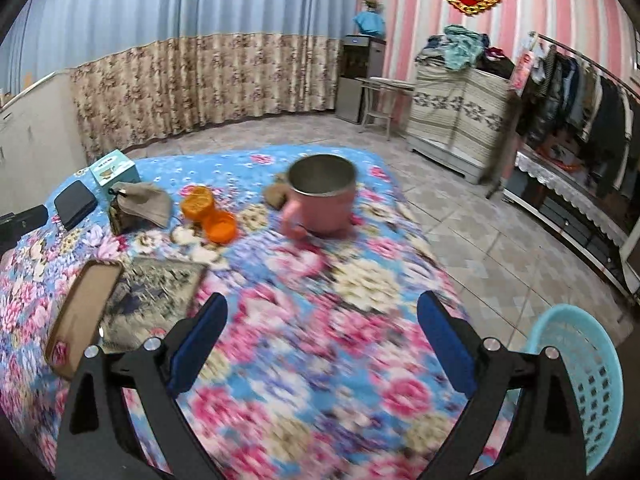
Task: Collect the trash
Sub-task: 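Move both tools back over the bed, then grasp the khaki cloth with the left tool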
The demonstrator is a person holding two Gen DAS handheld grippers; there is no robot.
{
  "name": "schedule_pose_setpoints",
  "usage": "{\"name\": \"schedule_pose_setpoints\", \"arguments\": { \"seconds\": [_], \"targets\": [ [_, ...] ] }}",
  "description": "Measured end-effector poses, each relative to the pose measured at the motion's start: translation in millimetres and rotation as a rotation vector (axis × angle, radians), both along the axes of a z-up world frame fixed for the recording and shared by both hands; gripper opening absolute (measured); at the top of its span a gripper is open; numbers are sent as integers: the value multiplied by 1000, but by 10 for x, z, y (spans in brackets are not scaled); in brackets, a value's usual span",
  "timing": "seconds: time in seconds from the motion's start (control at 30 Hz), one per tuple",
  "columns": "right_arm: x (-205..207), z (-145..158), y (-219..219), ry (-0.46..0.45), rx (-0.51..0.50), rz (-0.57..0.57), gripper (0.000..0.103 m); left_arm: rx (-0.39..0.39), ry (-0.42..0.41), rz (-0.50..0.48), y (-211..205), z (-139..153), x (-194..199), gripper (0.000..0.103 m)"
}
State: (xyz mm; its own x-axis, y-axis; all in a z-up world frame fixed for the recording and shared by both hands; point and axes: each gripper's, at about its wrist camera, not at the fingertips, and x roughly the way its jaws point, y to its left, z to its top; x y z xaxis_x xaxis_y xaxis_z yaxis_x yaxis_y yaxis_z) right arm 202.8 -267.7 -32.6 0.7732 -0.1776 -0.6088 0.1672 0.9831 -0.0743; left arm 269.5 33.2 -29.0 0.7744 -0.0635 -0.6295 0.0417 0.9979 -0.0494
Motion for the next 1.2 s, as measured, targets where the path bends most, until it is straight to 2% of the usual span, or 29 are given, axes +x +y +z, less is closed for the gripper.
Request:
{"name": "schedule_pose_setpoints", "arguments": {
  "seconds": [0.1,0.27,0.4,0.47,0.53,0.6,0.8,0.87,0.93,0.97,1.07,1.2],
  "targets": [
    [226,-37,89,12,16,12,94,-21,14,-13,-6,-31,111,98],
    [537,-56,135,3,20,-14,94,52,9,-31,-152,-79,339,98],
    [667,-132,166,3,-11,-22,94,34,14,-55,-230,-130,530,96],
    [708,-187,145,11,-9,-27,94,17,3,-64,-268,-155,614,91],
    [745,-238,112,22,16,-19,94,3,10,-72,-324,-201,717,78],
    [755,-298,78,30,36,-22,94,12,19,-93,-412,-241,812,71],
    [777,-362,-22,41,43,-34,94,64,17,-110,-651,-296,1005,63],
    [792,-378,-68,39,64,-38,94,75,25,-126,-731,-311,1049,53],
    [807,-408,-95,42,80,-46,94,95,46,-144,-785,-347,1100,33],
    [813,-419,-102,45,86,-47,94,108,58,-151,-821,-369,1125,29],
    [807,-390,-84,34,80,-42,94,129,42,-139,-847,-339,1112,22],
    [817,-372,-60,30,93,-33,94,59,-14,-118,-751,-138,1001,20]
  ]
}}
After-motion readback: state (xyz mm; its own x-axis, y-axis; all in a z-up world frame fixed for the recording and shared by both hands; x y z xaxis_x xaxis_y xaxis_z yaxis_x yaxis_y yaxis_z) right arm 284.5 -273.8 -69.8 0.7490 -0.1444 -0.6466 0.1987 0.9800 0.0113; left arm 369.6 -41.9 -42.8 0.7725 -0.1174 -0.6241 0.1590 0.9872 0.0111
